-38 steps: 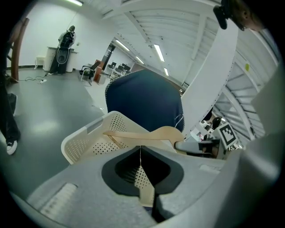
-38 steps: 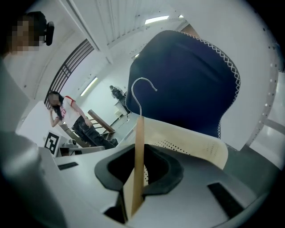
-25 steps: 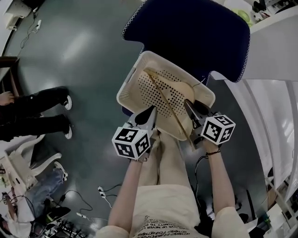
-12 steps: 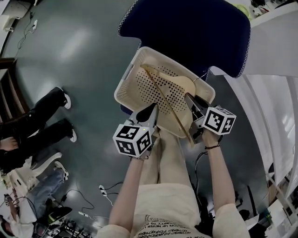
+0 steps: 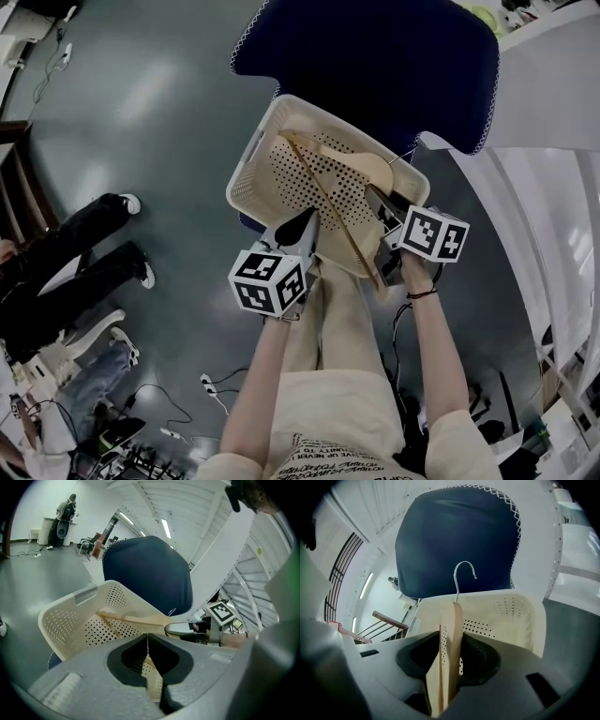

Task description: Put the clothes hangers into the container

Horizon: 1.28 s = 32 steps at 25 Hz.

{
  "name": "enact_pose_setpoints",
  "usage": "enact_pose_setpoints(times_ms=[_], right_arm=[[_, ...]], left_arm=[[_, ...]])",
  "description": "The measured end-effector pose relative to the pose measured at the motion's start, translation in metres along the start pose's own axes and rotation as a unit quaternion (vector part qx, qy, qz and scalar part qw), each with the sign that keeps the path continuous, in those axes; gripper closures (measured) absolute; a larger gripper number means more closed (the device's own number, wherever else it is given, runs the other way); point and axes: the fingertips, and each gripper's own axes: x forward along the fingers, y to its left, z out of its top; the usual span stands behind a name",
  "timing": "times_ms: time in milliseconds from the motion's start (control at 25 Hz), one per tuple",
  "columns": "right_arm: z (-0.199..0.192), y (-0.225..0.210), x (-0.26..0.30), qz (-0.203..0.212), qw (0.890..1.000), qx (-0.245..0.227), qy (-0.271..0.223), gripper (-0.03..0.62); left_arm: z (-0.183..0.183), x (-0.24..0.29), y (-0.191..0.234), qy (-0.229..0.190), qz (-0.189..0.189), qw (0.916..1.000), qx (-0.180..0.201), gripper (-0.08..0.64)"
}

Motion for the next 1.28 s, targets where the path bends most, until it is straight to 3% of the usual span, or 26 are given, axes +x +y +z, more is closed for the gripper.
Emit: enact_pose_setpoints(times_ms=[240,560,760,1120,1280], right_arm=[[-0.004,0.003,0.001,-0.031,0.999,-0.04,0.02,0.394],[-0.006,-0.007,0.003,-0.112,0.987,-0.094,0.064,0.354],[-0.007,-0.016,0.0,-0.129,0.985,-0.092,0.065,0.341],[0.001,-0.01,-0.028,-0.145,0.983,-0.106,0.032,0.348],[0.006,0.019,-0.047,-0.115,0.982,-0.149,0.016,0.442]], left_arm=[[-0.003,-0.002,-0.002,-0.002,0.001,1.0,-0.001,0.537],[0.005,-0.004,-0.001,-0.004,-0.001,1.0,-0.001,0.537],[0.005,0.0,-0.001,-0.004,-0.001,1.0,-0.001,0.537],[0.019,-0.012,-0.017,-0.016,-0.013,0.9997,0.015,0.537],[0.037,-0.031,-0.036,-0.038,-0.023,0.9985,0.032,0.537]])
